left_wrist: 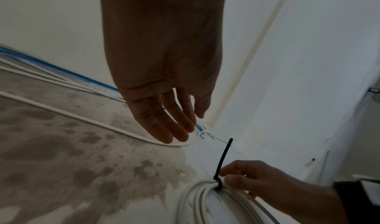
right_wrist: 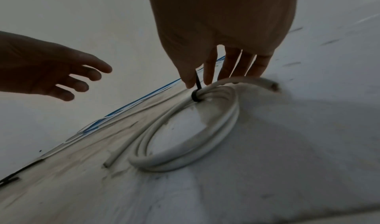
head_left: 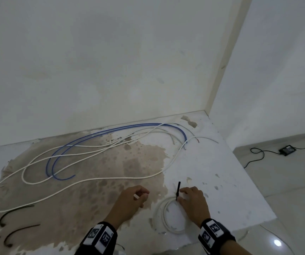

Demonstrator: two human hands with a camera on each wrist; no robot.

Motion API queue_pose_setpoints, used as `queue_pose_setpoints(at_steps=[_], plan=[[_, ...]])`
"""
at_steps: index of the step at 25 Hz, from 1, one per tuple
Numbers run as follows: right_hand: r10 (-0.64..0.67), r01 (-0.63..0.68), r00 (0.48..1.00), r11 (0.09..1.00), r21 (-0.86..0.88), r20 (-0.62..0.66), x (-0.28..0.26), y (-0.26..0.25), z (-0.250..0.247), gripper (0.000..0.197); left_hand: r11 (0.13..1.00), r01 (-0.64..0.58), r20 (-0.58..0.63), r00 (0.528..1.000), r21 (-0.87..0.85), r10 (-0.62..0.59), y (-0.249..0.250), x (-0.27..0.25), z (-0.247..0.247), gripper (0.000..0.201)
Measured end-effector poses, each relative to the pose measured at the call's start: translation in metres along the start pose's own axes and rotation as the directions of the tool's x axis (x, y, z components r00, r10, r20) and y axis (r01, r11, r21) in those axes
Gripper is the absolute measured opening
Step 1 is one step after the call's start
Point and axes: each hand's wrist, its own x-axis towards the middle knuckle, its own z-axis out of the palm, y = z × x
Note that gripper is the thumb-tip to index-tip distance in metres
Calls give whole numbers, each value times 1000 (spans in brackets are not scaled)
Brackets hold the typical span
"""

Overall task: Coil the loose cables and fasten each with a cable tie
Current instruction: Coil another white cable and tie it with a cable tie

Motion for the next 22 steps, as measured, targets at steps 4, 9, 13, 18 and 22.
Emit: queue_pose_setpoints(at_steps=[4,9,13,18,22], plan=[[-128,119,989,986,-120,-68,-2,23,-9,44,998,1,74,997,60,-5,11,44,20,9],[-218,223,975,933,-283,50,-11,59,-10,57,974,-137,20,991,180,136,59,150,55,10],[-215,226,974,947,-228,70,-6,63,-4,61,966,-27,-26,999,257,35,73,237,96,39],[-205,218,976,950,-224,79,3,64,-2,58,922,71,-75,996,380,-46,70,265,123,23],[-175,188,982,960,-206,76,5,58,-10,55,977,-21,-119,992,213,47,79,262,114,22]])
